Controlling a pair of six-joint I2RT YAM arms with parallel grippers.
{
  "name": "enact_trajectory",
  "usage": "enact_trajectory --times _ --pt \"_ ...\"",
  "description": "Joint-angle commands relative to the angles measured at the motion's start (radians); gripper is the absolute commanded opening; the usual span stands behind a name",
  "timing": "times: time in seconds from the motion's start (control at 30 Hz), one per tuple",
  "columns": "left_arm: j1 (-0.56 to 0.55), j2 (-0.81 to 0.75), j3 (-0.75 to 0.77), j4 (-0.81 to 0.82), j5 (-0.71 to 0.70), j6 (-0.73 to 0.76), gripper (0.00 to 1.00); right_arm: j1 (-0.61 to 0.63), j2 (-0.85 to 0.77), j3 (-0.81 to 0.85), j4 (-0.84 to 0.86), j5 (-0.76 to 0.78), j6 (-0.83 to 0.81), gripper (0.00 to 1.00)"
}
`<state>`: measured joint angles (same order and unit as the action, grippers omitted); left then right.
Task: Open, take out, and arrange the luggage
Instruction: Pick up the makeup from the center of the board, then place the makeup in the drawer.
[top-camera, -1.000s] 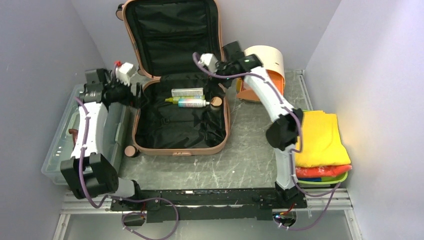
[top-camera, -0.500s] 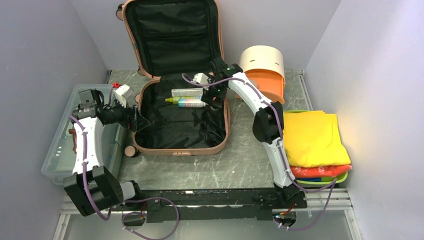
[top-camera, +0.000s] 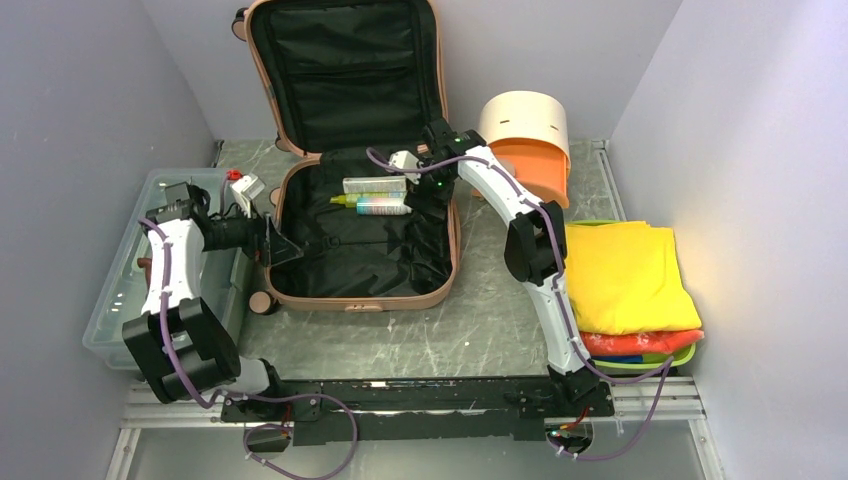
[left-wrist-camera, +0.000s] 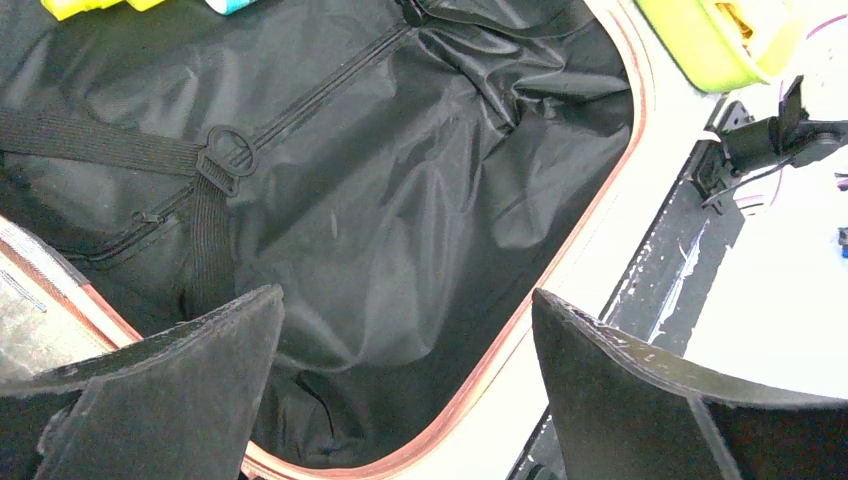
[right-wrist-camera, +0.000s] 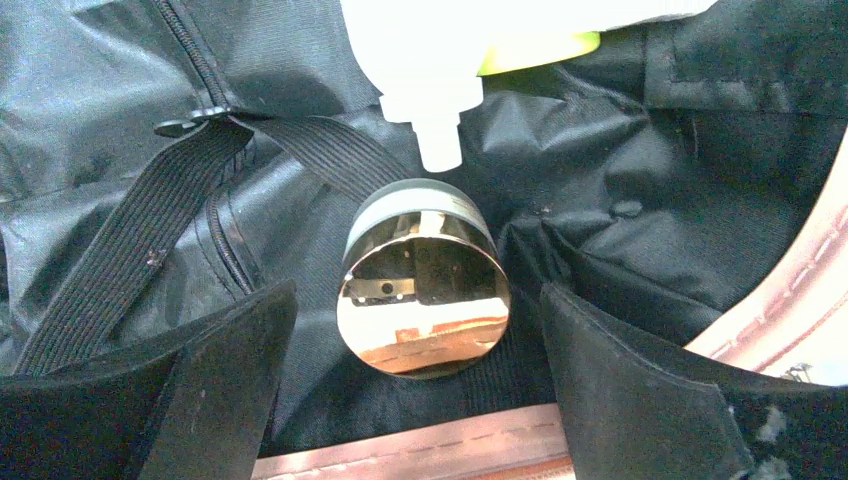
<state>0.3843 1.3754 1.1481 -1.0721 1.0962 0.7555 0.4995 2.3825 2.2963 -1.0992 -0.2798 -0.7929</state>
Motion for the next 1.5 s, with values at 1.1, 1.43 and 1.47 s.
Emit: enact_trajectory --times 1.1,1.43,1.47 --pt "0.046 0.064 0.073 -0.157 0.133 0.146 0.99 -0.011 -0.449 0.004 0.042 0.071 0.213 0.0" --pt "0.045 0.056 0.065 -0.146 0.134 0.143 1.0 -0.232 -0.607 -0.079 0.001 0.221 0.29 0.0" --pt "0.047 0.057 0.066 -0.147 0.134 0.144 0.99 -0.263 -0.618 -0.088 -0.003 0.204 0.292 0.0"
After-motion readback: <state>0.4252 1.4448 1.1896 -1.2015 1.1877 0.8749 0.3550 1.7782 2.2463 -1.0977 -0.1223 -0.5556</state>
